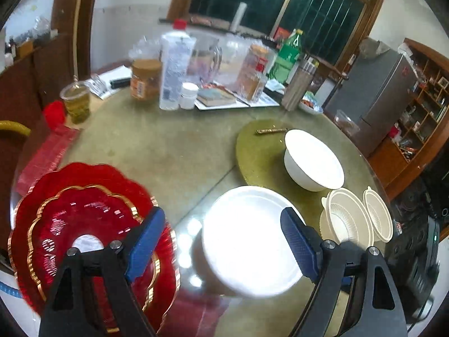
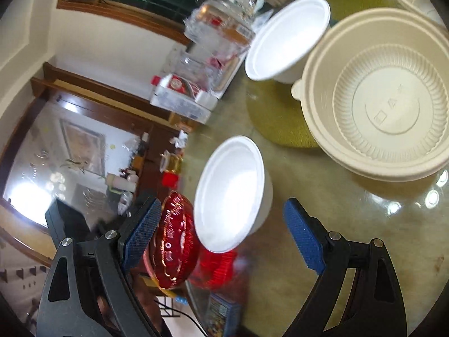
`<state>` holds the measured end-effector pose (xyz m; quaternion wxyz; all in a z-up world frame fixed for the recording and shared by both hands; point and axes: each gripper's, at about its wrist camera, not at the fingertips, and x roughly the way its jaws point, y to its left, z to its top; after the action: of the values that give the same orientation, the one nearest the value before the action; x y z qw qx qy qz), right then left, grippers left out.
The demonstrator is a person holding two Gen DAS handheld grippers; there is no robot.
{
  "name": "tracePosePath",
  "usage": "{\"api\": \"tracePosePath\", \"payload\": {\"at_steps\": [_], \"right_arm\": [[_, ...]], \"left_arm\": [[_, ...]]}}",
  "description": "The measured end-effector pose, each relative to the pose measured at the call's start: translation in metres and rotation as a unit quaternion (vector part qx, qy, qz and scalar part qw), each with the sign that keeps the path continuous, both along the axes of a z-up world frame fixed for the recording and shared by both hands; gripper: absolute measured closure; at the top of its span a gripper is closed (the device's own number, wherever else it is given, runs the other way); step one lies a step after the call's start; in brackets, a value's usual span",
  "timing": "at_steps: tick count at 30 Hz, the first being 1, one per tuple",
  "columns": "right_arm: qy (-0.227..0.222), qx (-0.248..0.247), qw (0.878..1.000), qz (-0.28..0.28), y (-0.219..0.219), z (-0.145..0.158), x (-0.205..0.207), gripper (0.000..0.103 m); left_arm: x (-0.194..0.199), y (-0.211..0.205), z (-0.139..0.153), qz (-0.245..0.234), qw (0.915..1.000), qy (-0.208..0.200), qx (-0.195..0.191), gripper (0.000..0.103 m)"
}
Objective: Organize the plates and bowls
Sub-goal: 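Reach the left gripper to the flat white plate and grasp its rim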
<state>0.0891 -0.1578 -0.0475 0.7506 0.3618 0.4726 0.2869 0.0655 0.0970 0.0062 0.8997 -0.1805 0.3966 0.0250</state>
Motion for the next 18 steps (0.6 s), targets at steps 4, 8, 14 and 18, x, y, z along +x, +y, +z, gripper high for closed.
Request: {"api": "tracePosePath", "payload": {"at_steps": [4, 8, 14, 18], "right_arm": [[0.011, -0.024, 1.0, 0.005, 0.002, -0.002, 0.006, 0.013], [0.018, -0.037, 0.999, 0.004, 0.005, -0.001, 0.016, 0.013], [0.031, -0.057, 0.998, 0.005, 0.012, -0.009, 0.026, 0.033], [0.055, -0.071, 0.996, 0.012, 0.014, -0.021, 0.031, 0.04]], "left_arm": [[0.018, -0.002, -0.004, -0.002, 0.9997, 0.022, 0.002, 0.019], [0.033, -0.004, -0.012, -0.01, 0.9987, 0.049, -0.005, 0.019], [0.046, -0.012, -0.026, -0.023, 0.9961, 0.083, 0.018, 0.019], [0.051, -0.014, -0.031, -0.023, 0.9944, 0.097, 0.037, 0.019]]}}
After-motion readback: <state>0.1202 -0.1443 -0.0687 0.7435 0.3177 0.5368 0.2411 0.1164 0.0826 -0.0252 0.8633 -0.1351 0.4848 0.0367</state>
